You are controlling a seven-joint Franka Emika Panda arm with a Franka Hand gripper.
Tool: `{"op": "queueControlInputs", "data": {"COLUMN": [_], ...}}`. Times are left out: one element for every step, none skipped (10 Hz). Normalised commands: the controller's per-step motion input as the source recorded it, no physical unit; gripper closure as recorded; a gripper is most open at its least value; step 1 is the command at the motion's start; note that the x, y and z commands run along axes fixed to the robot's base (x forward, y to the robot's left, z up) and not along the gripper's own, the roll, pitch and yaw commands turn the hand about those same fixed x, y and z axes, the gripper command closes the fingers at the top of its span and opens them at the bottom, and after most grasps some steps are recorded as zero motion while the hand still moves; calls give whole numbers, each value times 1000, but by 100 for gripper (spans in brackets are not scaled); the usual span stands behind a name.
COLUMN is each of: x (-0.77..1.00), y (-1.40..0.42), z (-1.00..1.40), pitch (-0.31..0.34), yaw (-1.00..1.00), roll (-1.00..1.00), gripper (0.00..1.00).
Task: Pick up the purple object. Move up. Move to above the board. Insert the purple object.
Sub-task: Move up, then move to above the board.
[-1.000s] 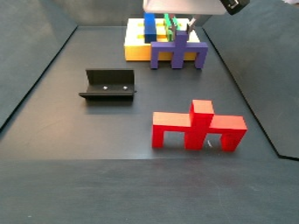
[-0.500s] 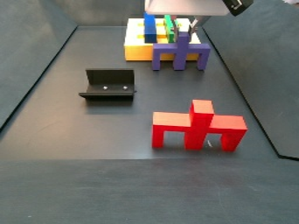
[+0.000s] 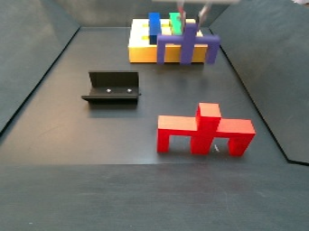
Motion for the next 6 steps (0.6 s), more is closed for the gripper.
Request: {"op": "queueControlInputs", "data": {"x": [-28, 0, -23, -58, -41, 53], "y": [-32, 0, 3, 1, 13, 8], "z": [297, 1400, 1400, 1400, 1400, 793], "pitch": [56, 0, 32, 41, 21, 68], "yaw": [18, 0, -6, -10, -7, -11], "roll": [-107, 0, 13, -34, -57, -45], "gripper": [100, 100, 100, 100, 100, 100]}}
